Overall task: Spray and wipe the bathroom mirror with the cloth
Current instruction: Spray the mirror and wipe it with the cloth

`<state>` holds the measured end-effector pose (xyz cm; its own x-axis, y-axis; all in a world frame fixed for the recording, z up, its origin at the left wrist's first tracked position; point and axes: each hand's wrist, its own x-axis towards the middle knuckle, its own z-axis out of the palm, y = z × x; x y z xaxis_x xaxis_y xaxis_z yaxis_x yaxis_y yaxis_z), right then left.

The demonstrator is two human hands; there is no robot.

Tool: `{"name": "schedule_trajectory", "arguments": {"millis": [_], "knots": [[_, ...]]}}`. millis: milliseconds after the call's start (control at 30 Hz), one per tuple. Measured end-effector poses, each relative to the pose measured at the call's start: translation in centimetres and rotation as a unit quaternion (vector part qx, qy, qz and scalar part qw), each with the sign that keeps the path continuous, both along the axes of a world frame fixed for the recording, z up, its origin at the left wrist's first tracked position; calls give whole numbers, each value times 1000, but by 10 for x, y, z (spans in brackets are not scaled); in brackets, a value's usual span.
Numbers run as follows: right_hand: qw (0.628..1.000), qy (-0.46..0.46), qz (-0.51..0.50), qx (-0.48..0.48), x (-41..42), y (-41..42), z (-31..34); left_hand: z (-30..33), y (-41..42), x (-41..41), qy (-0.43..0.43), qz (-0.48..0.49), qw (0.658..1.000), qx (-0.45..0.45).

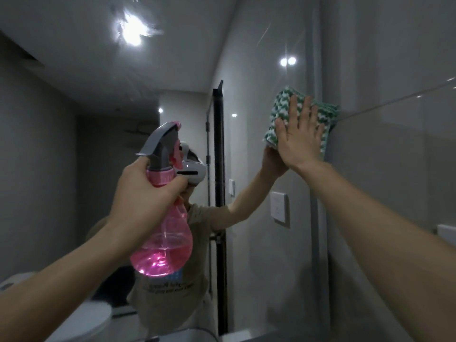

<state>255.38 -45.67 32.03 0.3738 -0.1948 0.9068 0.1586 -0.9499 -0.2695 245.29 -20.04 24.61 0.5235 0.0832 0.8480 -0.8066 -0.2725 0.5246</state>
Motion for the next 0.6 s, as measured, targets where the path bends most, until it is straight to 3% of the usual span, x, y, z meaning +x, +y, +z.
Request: {"name": "schedule_trajectory", "arguments": {"millis": [433, 600], "knots": [[968, -61, 64, -237, -12, 247, 3, 8, 104, -29, -13, 104, 993, -57], [948, -58, 71, -303, -19, 295, 2, 14, 135, -38, -27, 130, 988, -80]]}}
